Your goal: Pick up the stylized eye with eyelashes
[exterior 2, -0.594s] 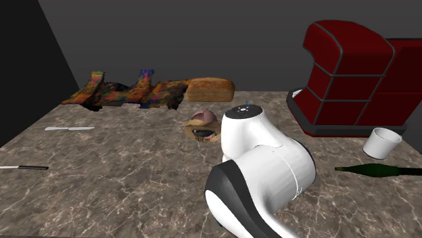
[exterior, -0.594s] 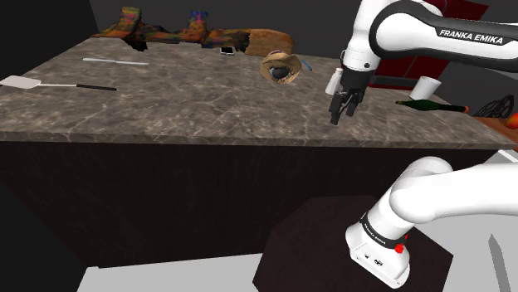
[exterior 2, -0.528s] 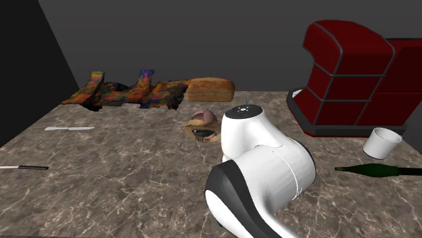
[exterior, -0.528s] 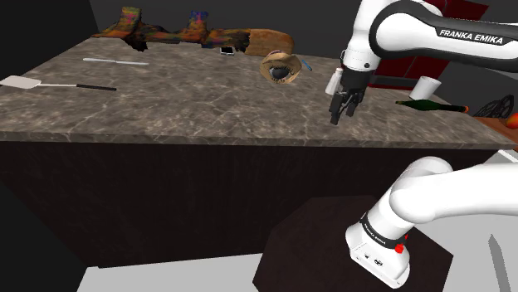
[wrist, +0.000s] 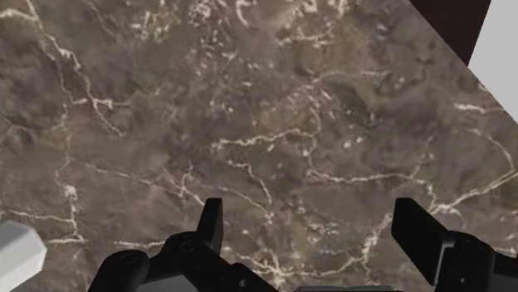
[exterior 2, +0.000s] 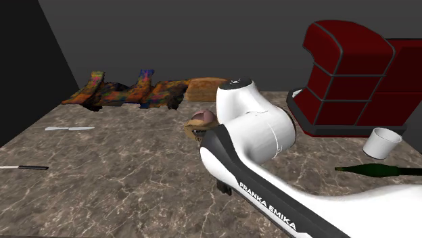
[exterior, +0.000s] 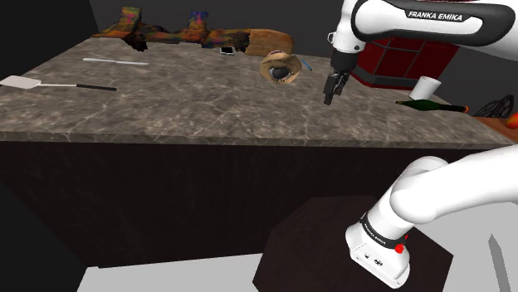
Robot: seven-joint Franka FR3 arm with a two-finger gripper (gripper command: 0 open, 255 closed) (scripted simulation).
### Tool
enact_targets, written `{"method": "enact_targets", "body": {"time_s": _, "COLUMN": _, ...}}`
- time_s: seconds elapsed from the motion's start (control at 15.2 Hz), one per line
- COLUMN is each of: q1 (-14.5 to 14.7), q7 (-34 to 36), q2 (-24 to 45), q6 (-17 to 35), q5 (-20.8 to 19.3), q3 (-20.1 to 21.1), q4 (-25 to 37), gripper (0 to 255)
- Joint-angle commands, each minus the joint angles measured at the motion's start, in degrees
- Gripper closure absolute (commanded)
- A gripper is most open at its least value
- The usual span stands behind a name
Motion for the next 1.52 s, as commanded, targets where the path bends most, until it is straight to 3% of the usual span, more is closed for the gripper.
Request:
{"method": "enact_targets", "body": {"time_s": 0.0, "q1": 0.48, "q7": -3.85, "q2": 3.12, "q6": 1.33, "q5": -1.41, "q3": -0.93, "q4": 2.87, "gripper": 0}}
{"method": "enact_targets", "body": {"time_s": 0.73, "q1": 2.98, "q7": -23.81, "q2": 22.41, "q6": 4.54, "q5": -4.84, "q3": -4.14, "q4": 25.50, "gripper": 0}}
{"method": "enact_targets", "body": {"time_s": 1.39, "q1": 4.03, "q7": -40.69, "q2": 41.35, "q6": 2.19, "q5": -4.28, "q3": -3.75, "q4": 53.07, "gripper": 0}}
{"method": "enact_targets", "body": {"time_s": 1.45, "q1": 4.03, "q7": -40.50, "q2": 40.99, "q6": 3.09, "q5": -4.35, "q3": -3.73, "q4": 51.79, "gripper": 0}}
